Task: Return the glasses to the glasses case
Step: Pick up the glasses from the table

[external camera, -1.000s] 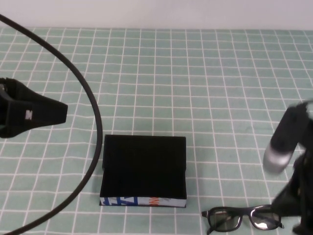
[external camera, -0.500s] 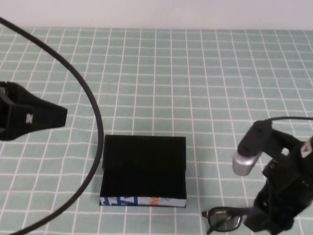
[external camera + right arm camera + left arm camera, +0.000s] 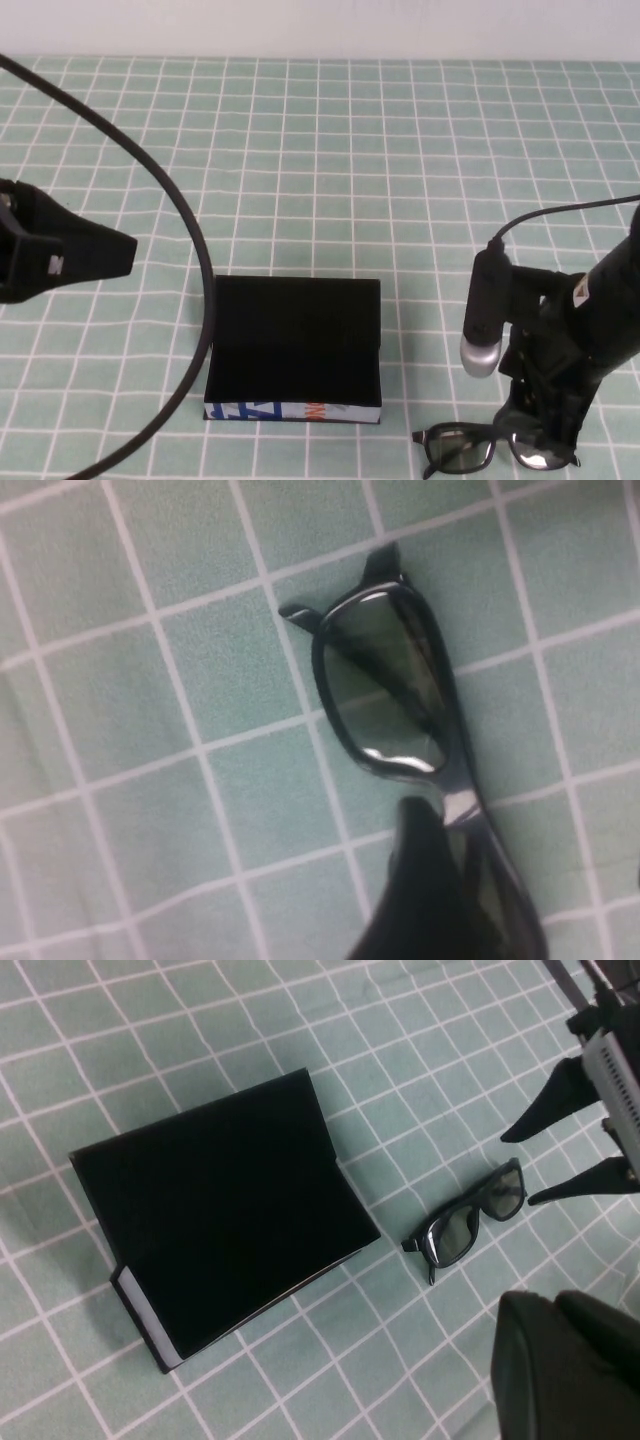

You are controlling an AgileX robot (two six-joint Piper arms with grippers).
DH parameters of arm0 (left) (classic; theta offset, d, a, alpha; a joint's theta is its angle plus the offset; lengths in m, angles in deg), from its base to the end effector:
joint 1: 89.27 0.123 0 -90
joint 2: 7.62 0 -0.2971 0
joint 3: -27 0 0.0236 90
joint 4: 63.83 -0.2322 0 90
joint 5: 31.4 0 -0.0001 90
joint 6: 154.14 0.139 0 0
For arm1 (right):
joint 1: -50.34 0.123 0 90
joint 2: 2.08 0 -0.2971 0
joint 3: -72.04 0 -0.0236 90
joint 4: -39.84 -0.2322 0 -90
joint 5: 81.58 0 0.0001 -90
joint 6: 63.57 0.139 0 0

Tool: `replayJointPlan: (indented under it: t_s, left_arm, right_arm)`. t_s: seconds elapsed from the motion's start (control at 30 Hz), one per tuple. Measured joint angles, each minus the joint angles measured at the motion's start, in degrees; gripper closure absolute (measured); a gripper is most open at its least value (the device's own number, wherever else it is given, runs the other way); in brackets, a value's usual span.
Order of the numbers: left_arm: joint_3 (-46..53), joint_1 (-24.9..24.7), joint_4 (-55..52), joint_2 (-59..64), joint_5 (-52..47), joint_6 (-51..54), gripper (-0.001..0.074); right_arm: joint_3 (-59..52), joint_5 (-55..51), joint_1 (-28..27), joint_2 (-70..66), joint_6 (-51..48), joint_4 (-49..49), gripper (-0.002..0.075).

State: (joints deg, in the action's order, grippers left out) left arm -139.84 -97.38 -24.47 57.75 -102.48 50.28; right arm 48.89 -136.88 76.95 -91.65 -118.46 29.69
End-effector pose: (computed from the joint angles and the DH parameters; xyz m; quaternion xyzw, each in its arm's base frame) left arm 0.1499 -0.1056 0.3717 0.2335 0.8784 -0.2976 0.2920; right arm 0.2150 0.1302 0.2178 -0.6145 0.7782 0.0498 0.1197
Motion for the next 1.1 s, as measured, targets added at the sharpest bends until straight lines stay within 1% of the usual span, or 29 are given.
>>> replayJointPlan:
  t_s: [0.2,0.4,0.6,0.77,0.93,1.1]
  left_arm:
    - [0.0,0.0,-0.5,0.0,-0.1,0.2,0.0741]
    - [0.0,0.0,-0.9,0.0,-0.1,0.3,0.0741]
    - [0.0,0.0,-1.2,0.0,-0.2,0.3,0.0741]
    - [0.0,0.0,-1.3,0.0,-0.2,0.3,0.0741]
    - [0.0,0.0,-1.5,0.0,-0.2,0.3,0.0741]
    - [0.0,0.0,-1.5,0.0,-0.2,0.3,0.0741]
  right_arm:
    - [-0.7,0.8,0.0,-2.7,-2.6,-0.1,0.033]
    - [-3.9,2.2,0.0,-5.5,-4.4,0.5,0.0331]
    - [-5.0,6.1,0.0,-5.7,-4.4,2.1,0.0358]
    - [-5.0,9.1,0.0,-5.8,-5.8,2.2,0.0365]
    - [-5.0,9.2,0.0,-7.1,-8.6,2.2,0.0366]
    - [-5.0,9.1,0.5,-8.7,-9.2,2.2,0.0366]
